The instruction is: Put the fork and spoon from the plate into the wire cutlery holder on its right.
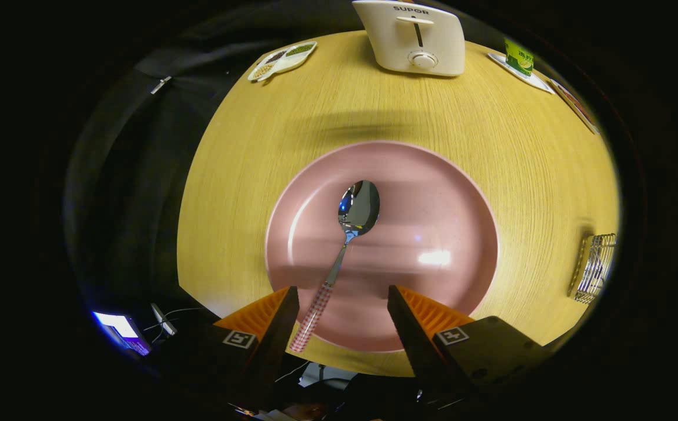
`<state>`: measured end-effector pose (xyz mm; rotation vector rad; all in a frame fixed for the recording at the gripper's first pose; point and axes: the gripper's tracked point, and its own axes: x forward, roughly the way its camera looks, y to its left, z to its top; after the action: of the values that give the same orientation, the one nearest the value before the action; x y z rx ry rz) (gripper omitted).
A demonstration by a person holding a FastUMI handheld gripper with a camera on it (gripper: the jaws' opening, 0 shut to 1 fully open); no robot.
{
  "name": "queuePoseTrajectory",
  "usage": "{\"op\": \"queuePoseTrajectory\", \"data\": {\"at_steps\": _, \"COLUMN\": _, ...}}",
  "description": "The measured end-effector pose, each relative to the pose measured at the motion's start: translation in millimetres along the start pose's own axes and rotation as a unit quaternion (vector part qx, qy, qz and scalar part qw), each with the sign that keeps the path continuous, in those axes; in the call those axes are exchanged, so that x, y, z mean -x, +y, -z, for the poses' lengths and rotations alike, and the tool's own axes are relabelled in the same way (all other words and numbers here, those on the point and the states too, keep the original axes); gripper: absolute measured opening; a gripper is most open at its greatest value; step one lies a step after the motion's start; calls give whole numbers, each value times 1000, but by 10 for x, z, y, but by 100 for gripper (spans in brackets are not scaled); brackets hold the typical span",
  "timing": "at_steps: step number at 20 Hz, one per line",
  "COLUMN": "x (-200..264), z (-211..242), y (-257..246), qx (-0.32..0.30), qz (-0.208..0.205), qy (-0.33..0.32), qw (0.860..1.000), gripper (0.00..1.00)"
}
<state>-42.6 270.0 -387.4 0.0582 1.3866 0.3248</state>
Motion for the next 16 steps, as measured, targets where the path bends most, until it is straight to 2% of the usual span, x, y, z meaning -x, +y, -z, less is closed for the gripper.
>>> {"op": "queuePoseTrajectory", "data": {"at_steps": 1, "x": -23, "z": 8, "y": 6, "qx": -4, "qz": 1, "qy": 4, "qw": 1000, "gripper": 83}}
{"op": "queuePoseTrajectory", "data": {"at_steps": 2, "x": -41, "z": 27, "y": 29, "qx": -6, "qz": -1, "qy": 11, "qw": 1000, "gripper": 79}}
{"op": "queuePoseTrajectory", "data": {"at_steps": 4, "x": -75, "z": 70, "y": 78, "qx": -4, "qz": -5, "qy": 24, "qw": 1000, "gripper": 79}}
{"op": "queuePoseTrajectory", "data": {"at_steps": 5, "x": -92, "z": 92, "y": 104, "qx": -1, "qz": -6, "qy": 29, "qw": 1000, "gripper": 71}}
{"op": "queuePoseTrajectory", "data": {"at_steps": 7, "x": -122, "z": 158, "y": 141, "qx": 6, "qz": -12, "qy": 43, "qw": 999, "gripper": 68}}
{"op": "queuePoseTrajectory", "data": {"at_steps": 9, "x": -132, "z": 232, "y": 90, "qx": 4, "qz": 2, "qy": 59, "qw": 998, "gripper": 49}}
{"op": "queuePoseTrajectory", "data": {"at_steps": 11, "x": -132, "z": 274, "y": 96, "qx": -5, "qz": -6, "qy": 70, "qw": 998, "gripper": 37}}
{"op": "queuePoseTrajectory", "data": {"at_steps": 15, "x": -110, "z": 272, "y": 63, "qx": 13, "qz": -22, "qy": 77, "qw": 997, "gripper": 37}}
{"op": "queuePoseTrajectory", "data": {"at_steps": 16, "x": -53, "z": 253, "y": 0, "qx": 15, "qz": -12, "qy": 75, "qw": 997, "gripper": 37}}
